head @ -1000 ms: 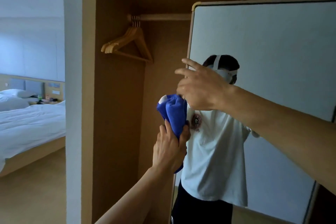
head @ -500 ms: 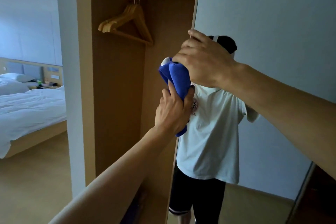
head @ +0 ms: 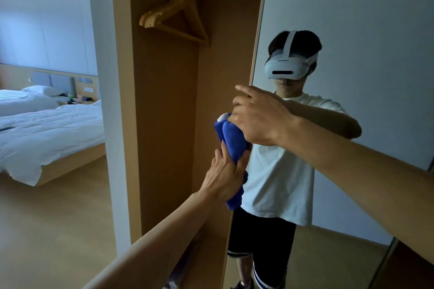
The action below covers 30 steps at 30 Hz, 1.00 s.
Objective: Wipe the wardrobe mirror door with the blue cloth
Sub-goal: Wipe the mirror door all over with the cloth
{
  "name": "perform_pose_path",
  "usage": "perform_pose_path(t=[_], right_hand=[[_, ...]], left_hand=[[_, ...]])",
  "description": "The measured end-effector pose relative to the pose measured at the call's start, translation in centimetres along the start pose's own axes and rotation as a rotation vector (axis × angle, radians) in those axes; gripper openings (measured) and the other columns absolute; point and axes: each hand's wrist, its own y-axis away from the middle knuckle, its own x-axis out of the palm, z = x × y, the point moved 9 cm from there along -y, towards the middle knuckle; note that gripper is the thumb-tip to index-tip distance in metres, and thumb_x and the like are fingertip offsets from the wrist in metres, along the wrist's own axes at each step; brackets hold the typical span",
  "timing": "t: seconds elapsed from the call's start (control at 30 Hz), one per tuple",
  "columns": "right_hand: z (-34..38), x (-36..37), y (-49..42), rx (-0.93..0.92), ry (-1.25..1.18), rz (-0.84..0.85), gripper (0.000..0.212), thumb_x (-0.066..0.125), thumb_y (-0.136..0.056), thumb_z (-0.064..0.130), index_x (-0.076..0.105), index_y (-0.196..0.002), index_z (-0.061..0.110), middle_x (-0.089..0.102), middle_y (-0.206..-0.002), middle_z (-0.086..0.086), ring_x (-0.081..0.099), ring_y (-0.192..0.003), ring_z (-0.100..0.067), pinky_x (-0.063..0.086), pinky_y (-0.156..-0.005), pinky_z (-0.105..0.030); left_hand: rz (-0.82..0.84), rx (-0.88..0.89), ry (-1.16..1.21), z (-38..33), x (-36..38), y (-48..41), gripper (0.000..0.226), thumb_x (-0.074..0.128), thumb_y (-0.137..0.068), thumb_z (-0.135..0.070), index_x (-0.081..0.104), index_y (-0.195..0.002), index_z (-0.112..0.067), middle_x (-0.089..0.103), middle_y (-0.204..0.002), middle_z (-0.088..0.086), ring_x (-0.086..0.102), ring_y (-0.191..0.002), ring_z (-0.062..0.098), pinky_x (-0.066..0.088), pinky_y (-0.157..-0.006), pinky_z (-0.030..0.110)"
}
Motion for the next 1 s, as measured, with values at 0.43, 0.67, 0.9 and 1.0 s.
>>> perform_pose_path(t=[0.43, 0.67, 0.9, 1.0], right_hand=[[0.0, -0.1, 1.2, 0.049, -0.033, -0.065, 0.063, 0.011, -0.087, 0.025, 0.067, -0.115, 0.017, 0.073, -0.109, -0.004, 0.058, -0.117, -0.025, 0.017, -0.123, -0.047], [5.3, 3.8, 2.4, -0.059, -0.121, 0.094, 0.061, 0.011, -0.088, 0.025, 0.066, -0.114, 0.019, 0.071, -0.109, 0.004, 0.052, -0.123, -0.022, 0.005, -0.126, -0.047], [0.7, 0.2, 1.1, 0.122, -0.044, -0.122, 0.061, 0.013, -0.089, 0.019, 0.07, -0.108, 0.01, 0.074, -0.102, -0.01, 0.058, -0.116, -0.028, 0.016, -0.123, -0.047], [-1.3, -1.4, 0.9, 0.173, -0.028, -0.18, 0.055, 0.02, -0.09, 0.018, 0.072, -0.105, 0.009, 0.074, -0.099, -0.011, 0.059, -0.115, -0.03, 0.02, -0.122, -0.049]], left_hand=[[-0.097, 0.0, -0.011, 0.6, 0.1, 0.5, 0.05, 0.038, -0.103, -0.058, 0.041, -0.131, -0.017, 0.045, -0.114, 0.004, 0.052, -0.105, 0.025, 0.05, -0.088, 0.044], [0.006, -0.106, 0.013, 5.7, 4.0, 3.6, 0.044, 0.042, -0.104, -0.052, 0.04, -0.131, -0.018, 0.045, -0.115, 0.005, 0.048, -0.107, 0.024, 0.046, -0.1, 0.048], [-0.061, 0.001, 0.127, -0.2, -0.6, 0.9, 0.052, 0.042, -0.105, -0.05, 0.033, -0.146, -0.019, 0.045, -0.124, 0.008, 0.044, -0.116, 0.025, 0.038, -0.098, 0.04], [-0.096, 0.01, 0.126, -1.7, -1.7, 0.0, 0.055, 0.041, -0.104, -0.054, 0.032, -0.146, -0.02, 0.045, -0.123, 0.007, 0.045, -0.114, 0.025, 0.038, -0.097, 0.041]])
